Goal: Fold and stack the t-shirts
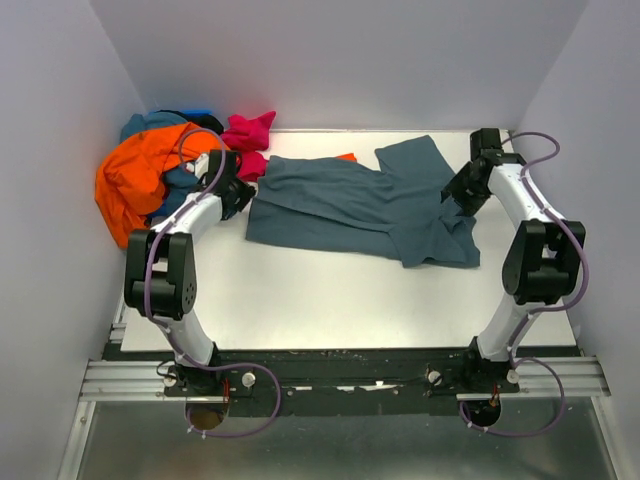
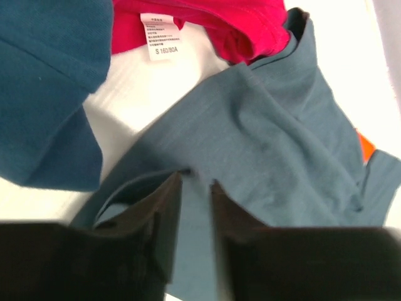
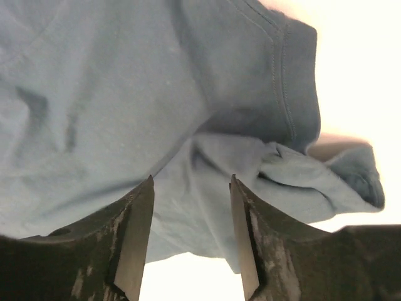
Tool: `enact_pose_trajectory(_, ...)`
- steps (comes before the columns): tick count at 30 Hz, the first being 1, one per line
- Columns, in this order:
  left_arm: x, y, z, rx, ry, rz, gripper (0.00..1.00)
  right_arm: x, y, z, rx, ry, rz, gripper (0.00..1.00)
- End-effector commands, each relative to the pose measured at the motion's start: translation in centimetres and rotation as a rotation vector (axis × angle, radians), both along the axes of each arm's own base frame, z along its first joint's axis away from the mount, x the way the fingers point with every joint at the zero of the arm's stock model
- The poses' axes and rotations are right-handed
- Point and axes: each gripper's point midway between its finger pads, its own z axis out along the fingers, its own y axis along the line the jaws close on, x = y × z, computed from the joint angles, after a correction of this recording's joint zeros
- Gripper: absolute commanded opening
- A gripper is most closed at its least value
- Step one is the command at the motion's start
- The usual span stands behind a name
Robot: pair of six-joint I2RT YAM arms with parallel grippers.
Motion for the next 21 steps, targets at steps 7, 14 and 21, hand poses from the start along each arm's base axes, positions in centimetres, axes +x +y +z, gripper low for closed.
enact_pose_trajectory(7,-1.5,1.4,3.7,0.074,-0.070,-0.027,0.62,-5.0,-2.8,2.5,-0.109,-0.138,-0.165,0.59)
enact_pose_trajectory(14,-6.9,1.1,2.2,0.008,-0.069,-0.016,0.54,-12.9,-4.6,-1.0,-0.096,-0.122,-0.296,0.50)
enact_pose_trajectory(21,-9.2,0.9,0.0,-0.034,-0.072,-0.003,0.50,-15.2,-4.7,-4.9,-0.019,-0.052,-0.333,0.42)
